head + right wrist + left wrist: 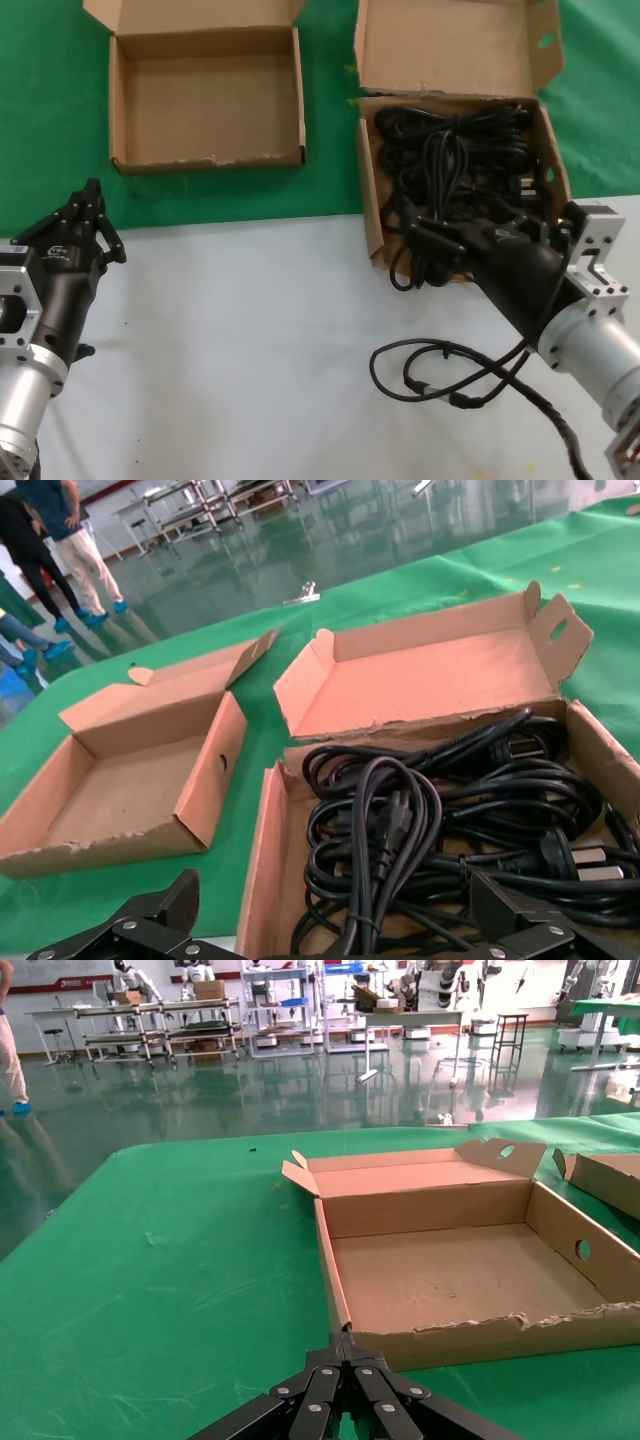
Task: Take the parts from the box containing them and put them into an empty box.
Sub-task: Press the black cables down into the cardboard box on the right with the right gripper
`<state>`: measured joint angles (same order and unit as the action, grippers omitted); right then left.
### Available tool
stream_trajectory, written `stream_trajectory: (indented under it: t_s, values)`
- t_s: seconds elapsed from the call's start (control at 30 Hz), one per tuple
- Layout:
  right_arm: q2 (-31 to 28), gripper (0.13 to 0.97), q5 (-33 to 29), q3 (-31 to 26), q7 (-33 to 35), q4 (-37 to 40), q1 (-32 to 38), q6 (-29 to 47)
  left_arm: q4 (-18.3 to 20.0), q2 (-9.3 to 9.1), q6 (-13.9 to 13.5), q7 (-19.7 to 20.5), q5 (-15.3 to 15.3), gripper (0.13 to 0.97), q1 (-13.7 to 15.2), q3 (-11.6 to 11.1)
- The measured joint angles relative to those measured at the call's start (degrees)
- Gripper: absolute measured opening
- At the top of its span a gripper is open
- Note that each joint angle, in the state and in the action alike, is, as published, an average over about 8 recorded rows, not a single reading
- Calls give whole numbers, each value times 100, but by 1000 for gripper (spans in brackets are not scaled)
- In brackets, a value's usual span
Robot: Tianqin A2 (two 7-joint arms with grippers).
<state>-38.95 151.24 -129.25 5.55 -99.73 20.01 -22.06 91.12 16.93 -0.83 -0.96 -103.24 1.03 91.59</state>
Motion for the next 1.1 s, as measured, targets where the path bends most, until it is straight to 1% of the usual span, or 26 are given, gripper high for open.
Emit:
stream_trajectory:
  t_s: [0.1,0.33,0.6,0.63,0.9,0.93,1.1]
  values:
    - [24,956,38,-45,43,50,28,-25,0,0,0,0,0,148,0,0]
    - [66,926,61,-41,84,155,-2,-44,0,0,0,0,0,146,0,0]
    - [78,820,42,3,87,194,-93,-12,0,0,0,0,0,145,0,0]
    - [78,820,41,6,85,196,-102,-5,0,0,0,0,0,145,0,0]
    - [76,648,36,11,69,218,-149,42,0,0,0,0,0,145,0,0]
    - [76,648,35,11,68,220,-151,47,0,0,0,0,0,145,0,0]
    - [73,515,35,-1,64,234,-145,72,0,0,0,1,0,145,0,0]
